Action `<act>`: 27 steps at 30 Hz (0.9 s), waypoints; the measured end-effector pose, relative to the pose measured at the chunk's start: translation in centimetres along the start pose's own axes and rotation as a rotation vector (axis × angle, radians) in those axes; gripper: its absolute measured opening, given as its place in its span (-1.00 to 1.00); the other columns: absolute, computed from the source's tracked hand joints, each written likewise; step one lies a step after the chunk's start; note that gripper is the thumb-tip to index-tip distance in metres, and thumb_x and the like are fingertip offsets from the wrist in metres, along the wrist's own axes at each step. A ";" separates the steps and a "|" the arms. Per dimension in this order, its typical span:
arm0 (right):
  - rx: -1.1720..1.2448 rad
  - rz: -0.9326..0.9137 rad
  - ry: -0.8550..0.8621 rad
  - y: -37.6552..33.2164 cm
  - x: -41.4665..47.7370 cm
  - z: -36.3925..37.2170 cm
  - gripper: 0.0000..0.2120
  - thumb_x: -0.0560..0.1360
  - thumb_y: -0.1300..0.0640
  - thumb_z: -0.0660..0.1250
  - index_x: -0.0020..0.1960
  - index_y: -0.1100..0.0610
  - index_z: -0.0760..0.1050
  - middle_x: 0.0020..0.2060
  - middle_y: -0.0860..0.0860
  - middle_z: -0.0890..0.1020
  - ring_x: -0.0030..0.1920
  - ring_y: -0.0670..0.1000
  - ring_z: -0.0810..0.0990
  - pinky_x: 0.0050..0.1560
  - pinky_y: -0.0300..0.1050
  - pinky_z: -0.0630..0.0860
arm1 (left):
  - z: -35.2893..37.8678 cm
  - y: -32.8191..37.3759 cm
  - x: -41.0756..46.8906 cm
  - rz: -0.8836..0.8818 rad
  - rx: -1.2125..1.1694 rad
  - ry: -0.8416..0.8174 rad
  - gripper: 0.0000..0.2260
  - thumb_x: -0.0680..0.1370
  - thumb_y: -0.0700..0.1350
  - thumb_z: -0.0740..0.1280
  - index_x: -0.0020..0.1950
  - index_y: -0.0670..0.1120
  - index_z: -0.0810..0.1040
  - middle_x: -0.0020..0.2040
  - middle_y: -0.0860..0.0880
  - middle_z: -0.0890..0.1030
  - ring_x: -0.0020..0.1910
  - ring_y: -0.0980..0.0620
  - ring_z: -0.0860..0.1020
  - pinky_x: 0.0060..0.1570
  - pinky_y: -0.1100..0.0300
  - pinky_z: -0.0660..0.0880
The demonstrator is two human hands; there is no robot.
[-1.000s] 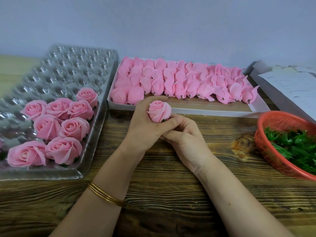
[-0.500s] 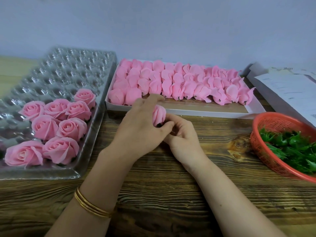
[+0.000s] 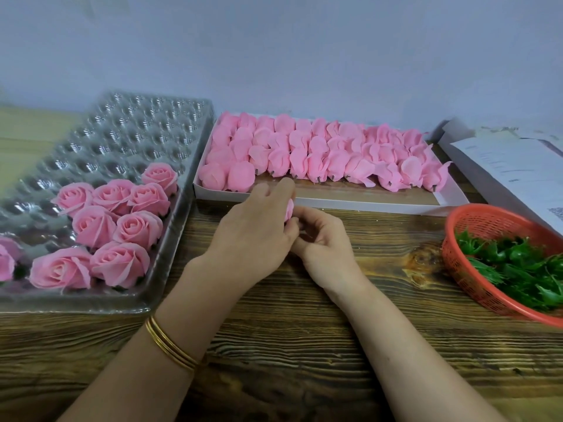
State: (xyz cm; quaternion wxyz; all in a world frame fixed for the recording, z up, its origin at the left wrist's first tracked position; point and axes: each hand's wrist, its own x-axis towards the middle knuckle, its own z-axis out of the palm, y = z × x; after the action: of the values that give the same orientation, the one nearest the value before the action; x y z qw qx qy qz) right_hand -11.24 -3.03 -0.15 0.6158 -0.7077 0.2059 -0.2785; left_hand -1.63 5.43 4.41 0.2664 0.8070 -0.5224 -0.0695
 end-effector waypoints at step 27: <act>0.170 0.196 0.120 -0.4 0.2 -0.2 -0.50 0.38 0.49 0.40 0.23 0.13 0.43 0.05 0.17 0.64 -0.06 -0.01 0.61 0.04 -0.16 0.58 | -1.9 -1.9 -0.7 -0.002 -0.071 0.009 -0.94 0.60 -0.11 0.29 -0.02 -0.01 0.41 -0.09 -0.02 0.45 -0.09 -0.02 0.43 -0.15 0.12 0.27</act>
State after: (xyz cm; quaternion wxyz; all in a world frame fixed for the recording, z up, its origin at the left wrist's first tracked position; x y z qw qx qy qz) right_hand -11.21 -3.23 0.27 0.6843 -0.6117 0.2862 -0.2753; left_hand 0.33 7.35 5.00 0.2972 0.7980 -0.5175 -0.0844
